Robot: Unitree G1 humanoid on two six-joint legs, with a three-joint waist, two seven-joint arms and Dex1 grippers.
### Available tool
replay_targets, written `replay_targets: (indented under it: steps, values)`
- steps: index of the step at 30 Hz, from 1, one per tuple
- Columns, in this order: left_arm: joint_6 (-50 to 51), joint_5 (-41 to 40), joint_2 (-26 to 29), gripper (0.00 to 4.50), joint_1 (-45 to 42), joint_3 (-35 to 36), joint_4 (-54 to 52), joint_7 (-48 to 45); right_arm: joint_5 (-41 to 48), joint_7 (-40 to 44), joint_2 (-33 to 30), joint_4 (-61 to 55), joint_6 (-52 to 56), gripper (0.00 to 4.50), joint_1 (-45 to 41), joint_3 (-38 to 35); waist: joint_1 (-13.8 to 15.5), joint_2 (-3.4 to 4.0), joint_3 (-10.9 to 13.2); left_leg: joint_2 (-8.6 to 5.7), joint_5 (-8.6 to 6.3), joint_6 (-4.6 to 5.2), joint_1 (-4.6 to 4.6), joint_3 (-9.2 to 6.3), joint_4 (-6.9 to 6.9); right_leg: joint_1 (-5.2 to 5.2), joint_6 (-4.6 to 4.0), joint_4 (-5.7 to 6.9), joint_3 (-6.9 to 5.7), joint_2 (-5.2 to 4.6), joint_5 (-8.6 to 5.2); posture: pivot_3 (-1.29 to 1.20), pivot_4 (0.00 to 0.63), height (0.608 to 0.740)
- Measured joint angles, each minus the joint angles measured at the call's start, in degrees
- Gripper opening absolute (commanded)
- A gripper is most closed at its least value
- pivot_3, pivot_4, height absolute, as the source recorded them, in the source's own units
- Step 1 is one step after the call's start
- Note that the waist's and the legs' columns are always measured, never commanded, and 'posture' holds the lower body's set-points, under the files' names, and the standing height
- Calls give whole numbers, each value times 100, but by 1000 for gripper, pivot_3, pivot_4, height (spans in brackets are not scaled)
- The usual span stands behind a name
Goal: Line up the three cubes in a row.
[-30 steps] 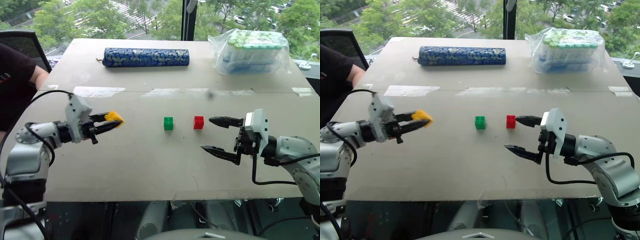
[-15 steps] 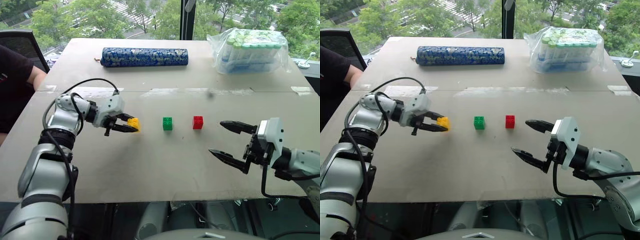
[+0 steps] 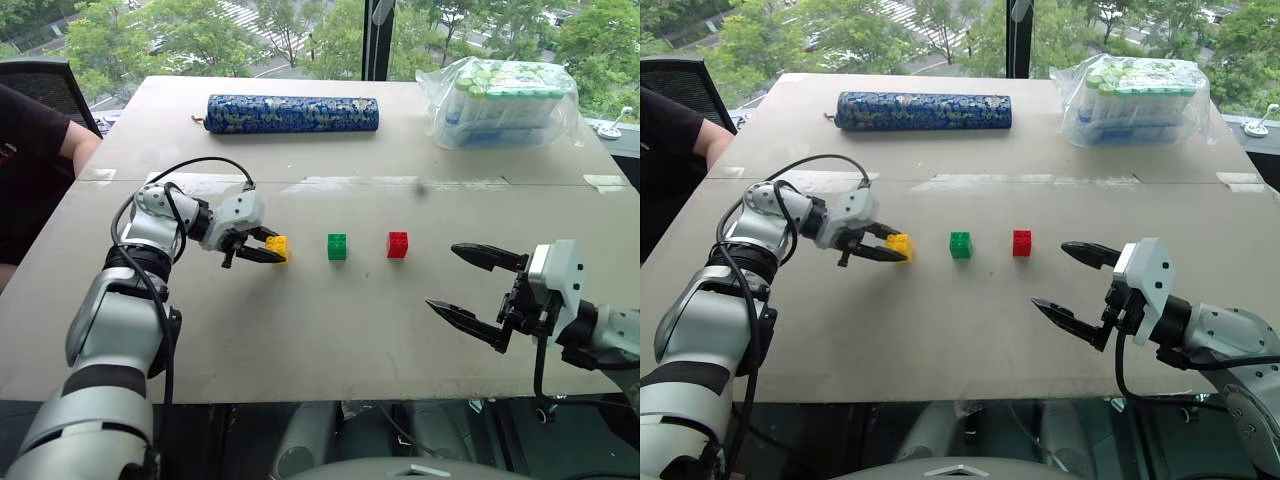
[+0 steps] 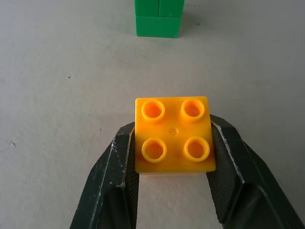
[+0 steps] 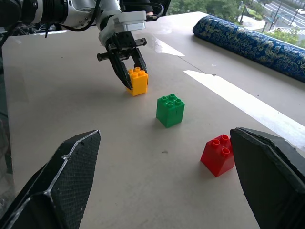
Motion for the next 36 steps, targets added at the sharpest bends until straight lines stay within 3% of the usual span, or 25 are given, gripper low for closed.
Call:
replay_targets:
  steps: [6,12,13,19,22,25,28,32,36]
  values:
    - [-94,247,-108,1308,-62,170,147,18,74,-32,-83,-98,82,4500,88,-27,-2,0,0,0,0,0,0,-3,6,7,1,2,-4,1,0,0,150,740]
    - [-140,575,-145,4213,-168,224,269,153,147,-35,-163,-109,93,4500,130,-53,-1,0,0,0,-1,1,0,-8,15,10,3,3,-11,1,0,0,150,740]
    - [-141,578,-149,4372,-168,225,271,153,150,-35,-166,-110,93,4500,131,-55,-2,-1,0,0,-1,1,0,-9,15,10,2,3,-12,1,1,0,150,740]
    - [-8,347,-152,4372,-135,595,129,57,194,-48,-194,-117,94,4500,178,-144,-4,-1,0,0,-1,1,-2,-12,20,10,2,3,-14,1,1,0,150,740]
    - [364,-157,161,4372,272,900,-576,7,190,-85,-195,-160,92,4500,405,-274,-42,0,-1,1,-1,1,-1,-12,19,10,0,3,-8,0,2,0,150,740]
    - [1198,-638,623,4372,1393,1411,-2066,126,107,-60,-198,-132,72,4500,736,-412,-143,5,-2,2,-2,0,1,-11,11,9,-1,3,2,-3,2,0,150,740]
    - [2566,-1201,946,4372,3476,2249,-4392,938,19,5,-163,11,9,4500,1054,-632,-212,12,-1,3,-2,-1,10,-6,-5,1,-15,1,17,-6,-6,0,150,740]
    - [4083,-1926,775,4372,5610,3368,-6614,2060,-146,61,-81,300,-161,4500,1301,-792,-124,11,-2,7,-18,-27,19,-8,-9,11,-20,0,15,-6,-18,0,150,740]
    - [4958,-2559,419,4372,6490,4027,-7811,2809,-456,192,-29,617,-415,4500,1530,-815,39,19,-10,7,-19,-28,20,-8,-11,16,-1,0,15,-8,-30,0,150,740]
